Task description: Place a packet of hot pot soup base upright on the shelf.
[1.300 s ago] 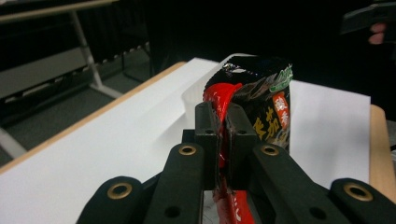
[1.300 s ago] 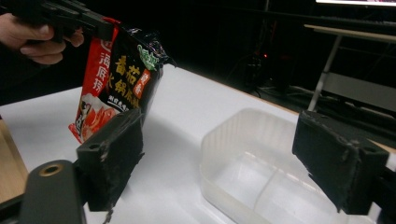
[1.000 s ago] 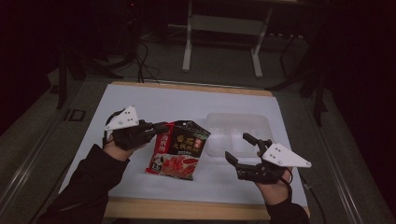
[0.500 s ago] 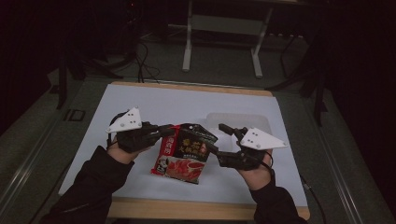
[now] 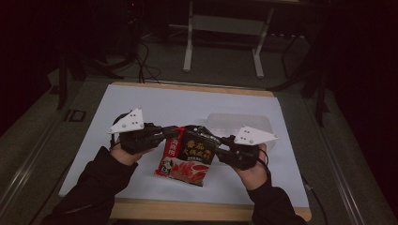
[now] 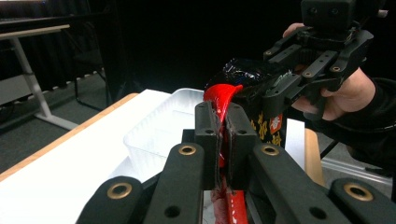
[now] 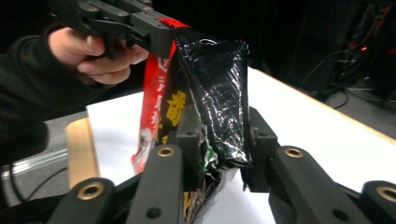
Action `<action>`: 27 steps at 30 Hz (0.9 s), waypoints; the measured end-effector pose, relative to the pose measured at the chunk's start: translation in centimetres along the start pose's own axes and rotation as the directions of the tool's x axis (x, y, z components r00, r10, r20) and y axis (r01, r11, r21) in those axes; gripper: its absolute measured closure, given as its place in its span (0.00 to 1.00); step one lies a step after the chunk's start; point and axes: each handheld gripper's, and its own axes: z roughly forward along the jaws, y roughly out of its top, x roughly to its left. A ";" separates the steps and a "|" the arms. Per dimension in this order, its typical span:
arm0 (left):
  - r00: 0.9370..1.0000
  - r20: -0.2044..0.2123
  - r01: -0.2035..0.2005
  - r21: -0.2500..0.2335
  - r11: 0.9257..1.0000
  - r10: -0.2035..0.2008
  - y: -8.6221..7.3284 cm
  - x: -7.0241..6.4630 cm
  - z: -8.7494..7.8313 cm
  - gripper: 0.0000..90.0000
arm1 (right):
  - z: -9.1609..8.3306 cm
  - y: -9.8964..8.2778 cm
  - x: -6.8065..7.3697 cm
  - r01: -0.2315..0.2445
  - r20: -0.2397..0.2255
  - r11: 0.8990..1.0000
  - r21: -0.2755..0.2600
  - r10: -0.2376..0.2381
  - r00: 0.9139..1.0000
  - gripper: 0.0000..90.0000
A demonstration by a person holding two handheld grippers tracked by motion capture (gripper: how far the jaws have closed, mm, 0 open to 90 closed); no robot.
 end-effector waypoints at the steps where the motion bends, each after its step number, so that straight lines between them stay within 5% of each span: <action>1: 1.000 -0.002 -0.002 0.000 1.000 0.002 0.0 0.0 0.0 0.96 | 0.0 0.0 0.1 0.004 0.004 1.000 0.008 -0.004 1.000 0.82; 15: 0.999 0.041 0.021 -0.036 0.999 -0.020 0.0 1.0 -0.5 0.90 | -0.6 2.0 1.5 -0.068 0.068 0.998 -0.001 0.068 0.995 0.85; 22: 0.995 0.039 0.094 -0.080 0.992 -0.091 -0.8 2.0 -1.1 0.39 | -1.6 3.0 1.3 -0.067 0.110 0.997 -0.037 0.070 0.991 0.85; 24: 0.995 0.018 0.098 -0.074 0.993 -0.096 -1.3 2.1 -1.2 0.38 | -1.8 3.1 1.2 -0.068 0.116 0.997 -0.045 0.073 0.991 0.85; 27: 0.995 -0.011 0.100 -0.082 0.992 -0.102 -2.0 2.2 -1.3 0.20 | -2.5 3.9 0.8 -0.066 0.142 0.995 -0.073 0.076 0.987 0.85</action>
